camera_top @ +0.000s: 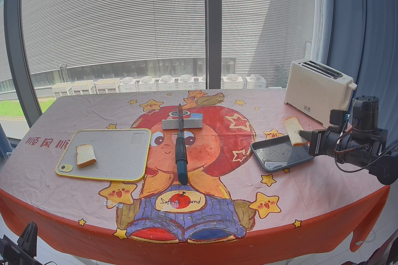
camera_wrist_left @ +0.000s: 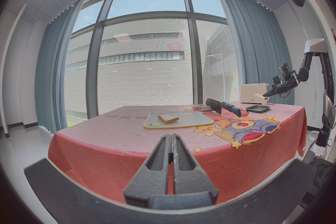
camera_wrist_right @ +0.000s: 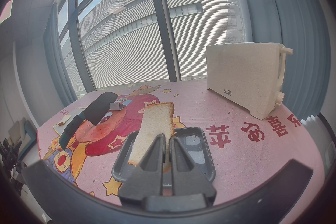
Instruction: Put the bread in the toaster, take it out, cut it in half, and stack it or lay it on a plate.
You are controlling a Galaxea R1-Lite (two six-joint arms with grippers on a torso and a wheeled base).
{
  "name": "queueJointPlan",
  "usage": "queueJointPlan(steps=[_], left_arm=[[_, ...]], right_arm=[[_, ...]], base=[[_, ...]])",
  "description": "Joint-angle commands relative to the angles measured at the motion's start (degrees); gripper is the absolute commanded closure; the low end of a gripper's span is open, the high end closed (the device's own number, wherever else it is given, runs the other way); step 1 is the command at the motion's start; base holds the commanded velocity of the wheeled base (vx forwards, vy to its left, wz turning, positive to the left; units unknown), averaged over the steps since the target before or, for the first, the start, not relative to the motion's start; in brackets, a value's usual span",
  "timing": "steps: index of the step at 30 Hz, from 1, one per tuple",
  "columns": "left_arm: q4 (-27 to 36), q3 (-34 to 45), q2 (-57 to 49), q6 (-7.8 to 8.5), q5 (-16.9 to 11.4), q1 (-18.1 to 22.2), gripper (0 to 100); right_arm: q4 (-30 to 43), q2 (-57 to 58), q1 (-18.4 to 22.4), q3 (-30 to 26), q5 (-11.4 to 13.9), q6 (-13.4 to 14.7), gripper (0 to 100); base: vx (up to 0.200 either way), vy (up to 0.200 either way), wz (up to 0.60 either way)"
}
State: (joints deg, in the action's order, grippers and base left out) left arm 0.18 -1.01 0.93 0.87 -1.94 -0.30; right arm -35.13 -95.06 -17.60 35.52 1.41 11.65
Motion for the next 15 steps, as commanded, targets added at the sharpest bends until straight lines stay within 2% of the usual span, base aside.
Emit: queueJointPlan(steps=[1,15], left_arm=[[0.0,0.9,-0.9,0.01,0.0,0.0,100],[0.0,0.9,-0.9,0.01,0.0,0.0,100]], right_arm=[[0.0,-0.7,-0.2,-0.4,0.0,-0.1,100],[-0.2,-2.9,-0.9,-0.7,-0.1,-0.2,100]], base=[[0.000,0.000,0.00],[0.000,0.000,0.00]])
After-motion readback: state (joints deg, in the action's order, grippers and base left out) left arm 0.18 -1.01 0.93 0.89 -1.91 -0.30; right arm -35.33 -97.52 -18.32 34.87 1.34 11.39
